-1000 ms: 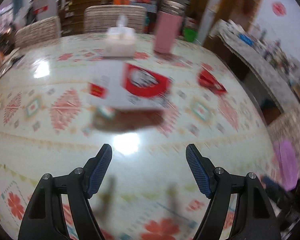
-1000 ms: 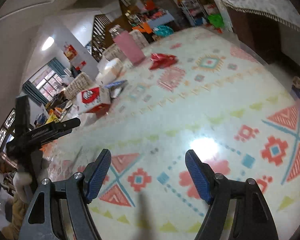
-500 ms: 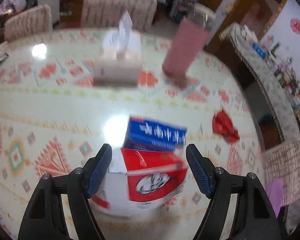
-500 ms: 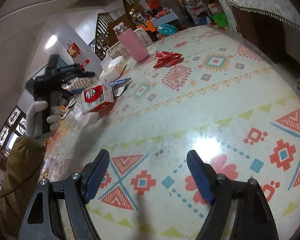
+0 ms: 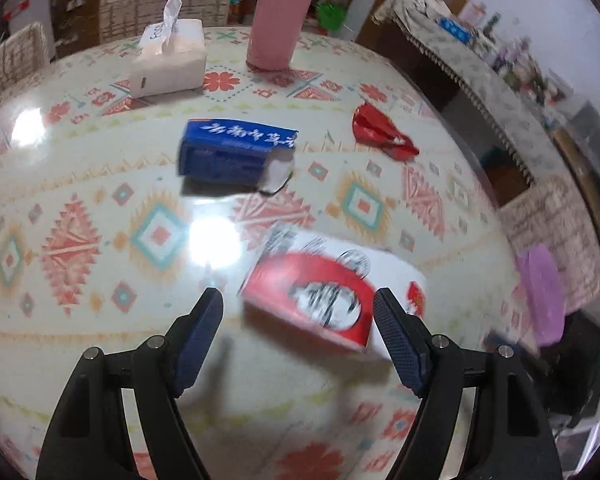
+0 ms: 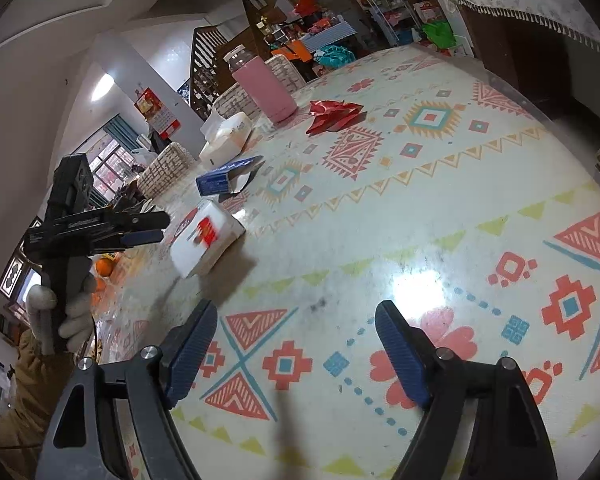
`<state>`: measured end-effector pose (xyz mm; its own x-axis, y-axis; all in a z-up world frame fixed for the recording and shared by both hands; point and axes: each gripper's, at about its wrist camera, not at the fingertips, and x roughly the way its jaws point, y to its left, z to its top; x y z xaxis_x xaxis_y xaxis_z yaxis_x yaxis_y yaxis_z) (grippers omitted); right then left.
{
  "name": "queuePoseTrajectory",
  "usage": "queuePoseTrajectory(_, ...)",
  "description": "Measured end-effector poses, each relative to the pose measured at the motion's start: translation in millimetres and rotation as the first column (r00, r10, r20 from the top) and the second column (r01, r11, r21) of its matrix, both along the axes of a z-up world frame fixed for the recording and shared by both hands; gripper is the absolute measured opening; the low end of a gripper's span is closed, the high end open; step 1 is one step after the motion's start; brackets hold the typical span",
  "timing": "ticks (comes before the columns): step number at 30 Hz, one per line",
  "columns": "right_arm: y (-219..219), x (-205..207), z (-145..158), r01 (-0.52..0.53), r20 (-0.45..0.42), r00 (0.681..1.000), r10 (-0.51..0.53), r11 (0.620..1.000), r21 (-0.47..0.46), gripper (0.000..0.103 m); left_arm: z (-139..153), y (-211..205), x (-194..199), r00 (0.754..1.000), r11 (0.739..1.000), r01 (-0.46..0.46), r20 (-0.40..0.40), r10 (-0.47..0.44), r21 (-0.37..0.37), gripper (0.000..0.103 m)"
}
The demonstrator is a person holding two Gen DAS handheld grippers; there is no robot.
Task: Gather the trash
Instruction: 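Lower the open left tool around the red-white KFC box, then close the left tool on the KFC box edge and lift it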
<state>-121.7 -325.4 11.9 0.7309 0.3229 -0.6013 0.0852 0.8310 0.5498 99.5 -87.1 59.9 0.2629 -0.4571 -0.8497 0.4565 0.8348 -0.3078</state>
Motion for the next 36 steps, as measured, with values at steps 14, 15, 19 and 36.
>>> queuePoseTrajectory(14, -2.6, -3.1, 0.6, 0.002, 0.008, 1.0, -0.002, 1.0, 0.017, 0.086, -8.3, -61.3, -0.9, 0.983, 0.987, -0.121, 0.149, 0.105, 0.101, 0.087)
queuePoseTrajectory(15, -2.7, -3.5, 0.5, 0.002, 0.01, 1.0, -0.002, 1.0, 0.02, 0.086, -9.6, -68.1, -3.3, 0.981, 0.983, -0.118, 0.171, 0.093, 0.144, 0.088)
queuePoseTrajectory(19, -4.9, -6.5, 1.4, 0.004, 0.019, 1.0, -0.005, 0.999, 0.033, 0.086, -14.0, -78.4, -13.9, 0.975, 0.96, -0.119, 0.213, 0.065, 0.252, 0.088)
queuePoseTrajectory(36, -6.8, -9.8, 3.3, 0.008, 0.034, 0.999, -0.01, 0.999, 0.048, 0.086, -7.6, -29.5, -33.9, 0.956, 0.963, -0.229, 0.22, 0.194, 0.145, 0.094)
